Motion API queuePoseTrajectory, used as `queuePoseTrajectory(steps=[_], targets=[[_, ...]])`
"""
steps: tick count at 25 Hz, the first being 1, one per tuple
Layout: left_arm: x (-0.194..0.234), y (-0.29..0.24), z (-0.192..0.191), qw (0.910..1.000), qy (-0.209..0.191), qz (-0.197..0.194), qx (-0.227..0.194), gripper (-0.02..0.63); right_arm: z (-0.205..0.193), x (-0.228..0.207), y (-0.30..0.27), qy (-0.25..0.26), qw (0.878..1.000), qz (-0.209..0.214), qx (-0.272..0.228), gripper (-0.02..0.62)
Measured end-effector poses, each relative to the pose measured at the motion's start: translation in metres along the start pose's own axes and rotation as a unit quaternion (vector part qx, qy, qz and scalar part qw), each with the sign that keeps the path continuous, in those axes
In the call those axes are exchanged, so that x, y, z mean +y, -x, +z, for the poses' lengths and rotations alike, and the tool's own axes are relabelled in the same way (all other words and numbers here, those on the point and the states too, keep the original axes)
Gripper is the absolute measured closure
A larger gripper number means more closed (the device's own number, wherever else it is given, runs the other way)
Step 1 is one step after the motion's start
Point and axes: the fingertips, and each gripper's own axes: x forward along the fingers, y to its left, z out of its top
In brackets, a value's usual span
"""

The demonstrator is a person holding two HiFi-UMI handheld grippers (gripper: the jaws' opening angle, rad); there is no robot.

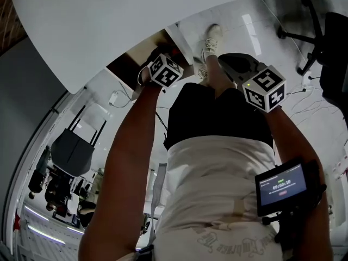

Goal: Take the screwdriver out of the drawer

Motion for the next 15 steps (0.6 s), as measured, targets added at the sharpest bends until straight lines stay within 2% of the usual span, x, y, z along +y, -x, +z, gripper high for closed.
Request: queuePoseTrajectory(steps=[11, 15], targets=[[0.002, -0.017, 0.005, 0.9998, 0.016, -0.006, 0.009, 0.468, -0.006, 0.008, -0.001, -0.011, 1.0, 0.004, 0.003, 0.572], [0.005, -0.019, 0.004, 0.9997, 0.007, 0.006, 0.021, 0.491, -0.006, 0.01, 0.0, -0.018, 1.0, 0.006, -0.002, 0.572]])
